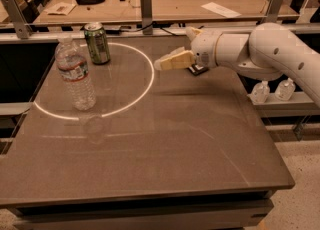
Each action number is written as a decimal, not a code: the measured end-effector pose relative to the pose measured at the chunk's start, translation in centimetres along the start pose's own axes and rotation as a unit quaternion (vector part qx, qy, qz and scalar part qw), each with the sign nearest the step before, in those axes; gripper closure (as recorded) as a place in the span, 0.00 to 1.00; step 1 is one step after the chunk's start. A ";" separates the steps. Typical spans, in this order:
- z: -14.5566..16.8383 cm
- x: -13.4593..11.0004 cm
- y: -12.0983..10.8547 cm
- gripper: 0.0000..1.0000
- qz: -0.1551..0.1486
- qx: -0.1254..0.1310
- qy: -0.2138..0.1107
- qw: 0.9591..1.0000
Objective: Move green can near water bottle
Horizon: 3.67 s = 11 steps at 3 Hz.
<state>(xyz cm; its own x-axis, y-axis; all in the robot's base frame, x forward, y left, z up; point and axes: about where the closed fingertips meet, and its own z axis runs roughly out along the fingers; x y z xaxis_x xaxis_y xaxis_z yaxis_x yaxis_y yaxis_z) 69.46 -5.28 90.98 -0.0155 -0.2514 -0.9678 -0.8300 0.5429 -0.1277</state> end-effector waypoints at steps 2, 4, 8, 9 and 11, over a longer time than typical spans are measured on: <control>0.7 -0.5 0.2 0.00 -0.011 -0.007 -0.004 1.000; 7.2 -2.4 0.9 0.00 -0.033 -0.044 -0.002 0.998; 20.6 -4.8 5.2 0.00 0.000 -0.121 -0.045 0.992; 22.8 -5.2 5.9 0.00 -0.004 -0.136 -0.058 0.989; 25.3 -5.2 7.2 0.17 -0.001 -0.174 -0.083 0.981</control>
Offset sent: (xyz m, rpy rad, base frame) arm 0.0046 0.0108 0.0062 -0.0107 -0.0421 0.0307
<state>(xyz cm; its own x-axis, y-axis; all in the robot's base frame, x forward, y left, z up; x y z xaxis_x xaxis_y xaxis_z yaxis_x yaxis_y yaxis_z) 77.68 20.24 89.56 0.0528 -0.1012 -0.9935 -0.9707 0.2284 -0.0749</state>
